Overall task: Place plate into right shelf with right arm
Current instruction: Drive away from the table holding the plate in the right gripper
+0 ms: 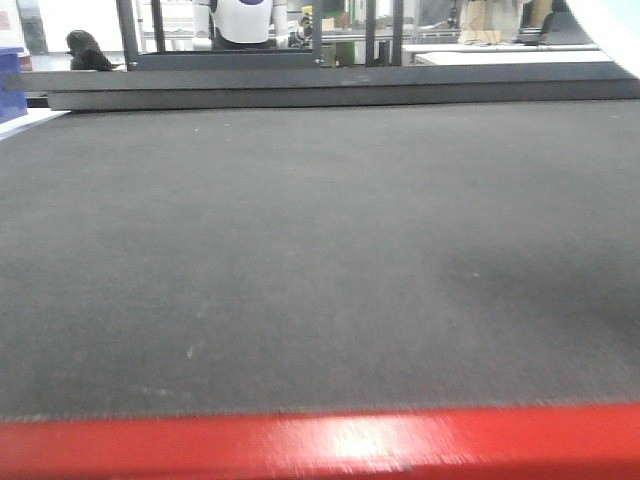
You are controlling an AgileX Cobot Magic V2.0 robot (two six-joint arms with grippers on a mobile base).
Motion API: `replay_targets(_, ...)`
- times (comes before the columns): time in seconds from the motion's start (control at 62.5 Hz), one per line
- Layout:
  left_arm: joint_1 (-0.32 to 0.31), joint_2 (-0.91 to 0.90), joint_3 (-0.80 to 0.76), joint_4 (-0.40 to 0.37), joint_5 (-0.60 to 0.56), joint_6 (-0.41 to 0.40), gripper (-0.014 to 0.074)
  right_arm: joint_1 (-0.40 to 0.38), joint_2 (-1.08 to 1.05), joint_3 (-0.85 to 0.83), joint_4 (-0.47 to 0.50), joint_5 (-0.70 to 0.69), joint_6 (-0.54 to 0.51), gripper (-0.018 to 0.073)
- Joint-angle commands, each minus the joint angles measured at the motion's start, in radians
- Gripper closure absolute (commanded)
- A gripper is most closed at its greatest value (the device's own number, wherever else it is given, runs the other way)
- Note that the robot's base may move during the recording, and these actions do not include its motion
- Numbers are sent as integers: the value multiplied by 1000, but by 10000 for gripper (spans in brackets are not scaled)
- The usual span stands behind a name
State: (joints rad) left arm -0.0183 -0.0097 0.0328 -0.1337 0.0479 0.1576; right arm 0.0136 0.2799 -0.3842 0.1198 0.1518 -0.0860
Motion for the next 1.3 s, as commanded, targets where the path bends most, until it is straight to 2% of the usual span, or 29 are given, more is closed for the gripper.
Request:
replay_targets(0.0, -2, -10, 10, -8, -90, -7, 724, -7, 7, -29, 9, -110, -7, 505)
replay_targets(1.28, -2, -10, 10, -8, -90, -7, 724, -7, 7, -29, 9, -110, -7, 505)
